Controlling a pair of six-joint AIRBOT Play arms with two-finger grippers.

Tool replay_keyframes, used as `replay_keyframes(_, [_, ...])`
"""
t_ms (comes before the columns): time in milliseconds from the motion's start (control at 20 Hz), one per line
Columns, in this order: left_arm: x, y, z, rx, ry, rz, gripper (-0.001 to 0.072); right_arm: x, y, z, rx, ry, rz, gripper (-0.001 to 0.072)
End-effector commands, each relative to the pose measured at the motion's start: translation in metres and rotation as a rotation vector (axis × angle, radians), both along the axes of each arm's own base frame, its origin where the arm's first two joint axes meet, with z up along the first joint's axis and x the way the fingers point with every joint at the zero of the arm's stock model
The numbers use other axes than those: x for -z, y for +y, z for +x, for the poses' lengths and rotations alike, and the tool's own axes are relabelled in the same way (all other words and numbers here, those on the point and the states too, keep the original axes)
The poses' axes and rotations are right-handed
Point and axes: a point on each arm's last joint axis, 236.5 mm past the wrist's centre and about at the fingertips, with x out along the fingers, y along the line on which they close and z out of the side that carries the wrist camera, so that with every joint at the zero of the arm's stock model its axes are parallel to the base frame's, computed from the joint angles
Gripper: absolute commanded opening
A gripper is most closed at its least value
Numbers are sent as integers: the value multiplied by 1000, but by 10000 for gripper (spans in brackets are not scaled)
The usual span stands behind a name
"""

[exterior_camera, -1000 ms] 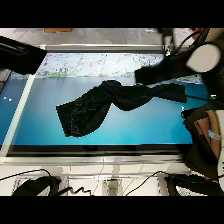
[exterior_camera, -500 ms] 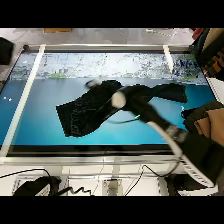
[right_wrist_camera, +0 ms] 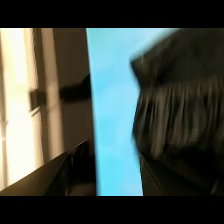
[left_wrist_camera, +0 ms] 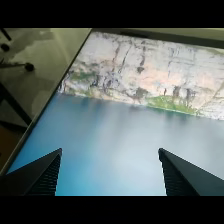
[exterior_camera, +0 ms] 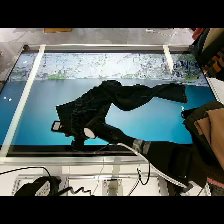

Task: Fold the clothes and pants, and hang the long-sleeved shirts on hangers.

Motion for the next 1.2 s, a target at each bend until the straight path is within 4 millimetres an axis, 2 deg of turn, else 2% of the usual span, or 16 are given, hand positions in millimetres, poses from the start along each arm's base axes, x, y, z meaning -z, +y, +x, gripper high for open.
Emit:
replay_keyframes(0, [11,6,1,-22,19,-15,695,7,28,10,-94,-168,70,490])
replay_keyframes(150, [12,2,2,-11,16,-30,695,36,11,15,-115,-145,-14,490])
replay_keyframes(350, [11,0,3,-4,10,-34,695,51,1,20,-125,-137,-56,477])
replay_keyframes(400, [11,0,3,-4,10,-34,695,55,-1,23,-121,-135,-62,451])
replay_keyframes(550, [11,0,3,-4,10,-34,695,51,-2,42,-103,-177,-49,450])
replay_keyframes(750, [11,0,3,-4,9,-34,695,57,-18,56,-77,-156,-79,448])
replay_keyframes(800, [11,0,3,-2,9,-36,695,56,-17,59,-72,-163,-72,414])
replay_keyframes(850, [12,-3,4,4,8,-45,695,55,-16,60,-70,-168,-66,324])
replay_keyframes(900, [12,-4,5,9,7,-50,695,55,-15,60,-70,-168,-66,202])
replay_keyframes(950, [12,-6,5,13,6,-56,695,56,-16,59,-71,-167,-67,130])
replay_keyframes(1000, [12,-6,5,15,4,-56,695,56,-16,59,-71,-166,-68,123])
replay_keyframes(1050, [11,-6,6,15,2,-56,695,56,-16,59,-71,-165,-69,22])
replay_keyframes(1150, [11,-6,5,15,3,-56,695,52,-16,59,-71,-167,-65,21])
